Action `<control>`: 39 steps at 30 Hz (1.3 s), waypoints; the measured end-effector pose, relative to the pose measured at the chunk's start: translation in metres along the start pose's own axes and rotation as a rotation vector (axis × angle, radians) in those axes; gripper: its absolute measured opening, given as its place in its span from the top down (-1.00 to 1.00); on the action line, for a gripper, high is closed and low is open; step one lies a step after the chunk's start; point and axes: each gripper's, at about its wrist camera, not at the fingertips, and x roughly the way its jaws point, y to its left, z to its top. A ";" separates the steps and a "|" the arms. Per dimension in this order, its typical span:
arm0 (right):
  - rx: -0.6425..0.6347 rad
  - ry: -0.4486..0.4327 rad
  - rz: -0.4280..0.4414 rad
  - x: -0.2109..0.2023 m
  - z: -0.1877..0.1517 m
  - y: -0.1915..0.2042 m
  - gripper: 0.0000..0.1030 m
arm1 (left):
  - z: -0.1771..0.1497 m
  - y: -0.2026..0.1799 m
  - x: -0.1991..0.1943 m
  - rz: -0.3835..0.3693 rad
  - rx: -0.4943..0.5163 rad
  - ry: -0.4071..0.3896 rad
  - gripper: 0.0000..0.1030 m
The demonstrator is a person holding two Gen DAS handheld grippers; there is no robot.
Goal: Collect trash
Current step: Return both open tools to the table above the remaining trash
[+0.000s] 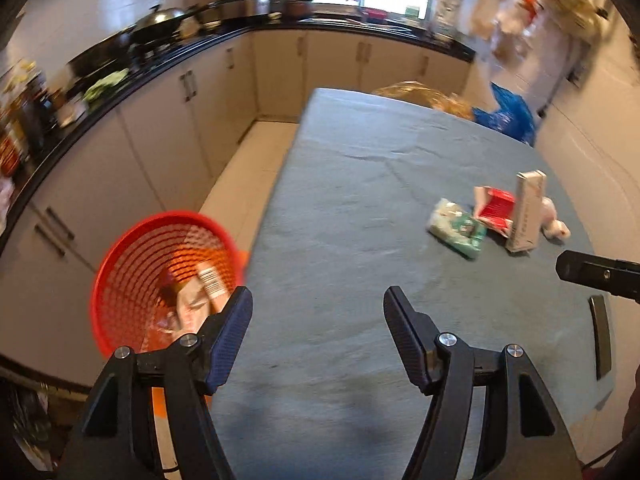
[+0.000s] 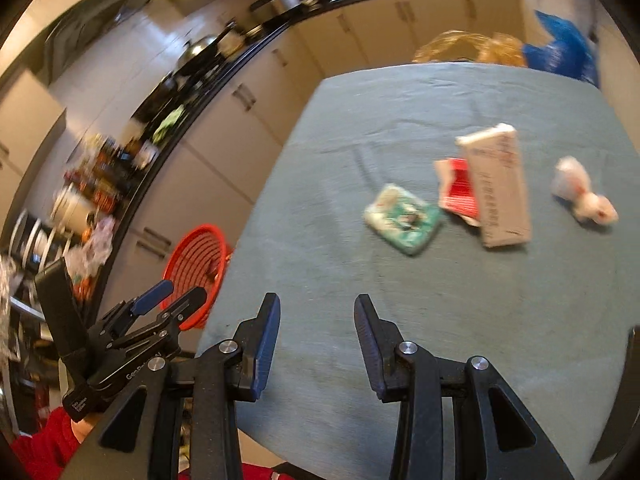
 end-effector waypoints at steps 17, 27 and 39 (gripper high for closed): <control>0.187 -0.046 -0.063 -0.040 -0.010 -0.096 0.19 | 0.005 -0.057 -0.001 -0.023 0.047 0.001 -0.30; 0.147 -0.017 -0.047 -0.022 0.009 -0.109 0.11 | -0.018 -0.033 -0.019 0.092 -0.068 0.007 -0.30; -0.157 -0.038 -0.198 0.029 0.060 -0.113 -0.17 | -0.044 -0.020 -0.038 0.167 -0.157 0.025 -0.31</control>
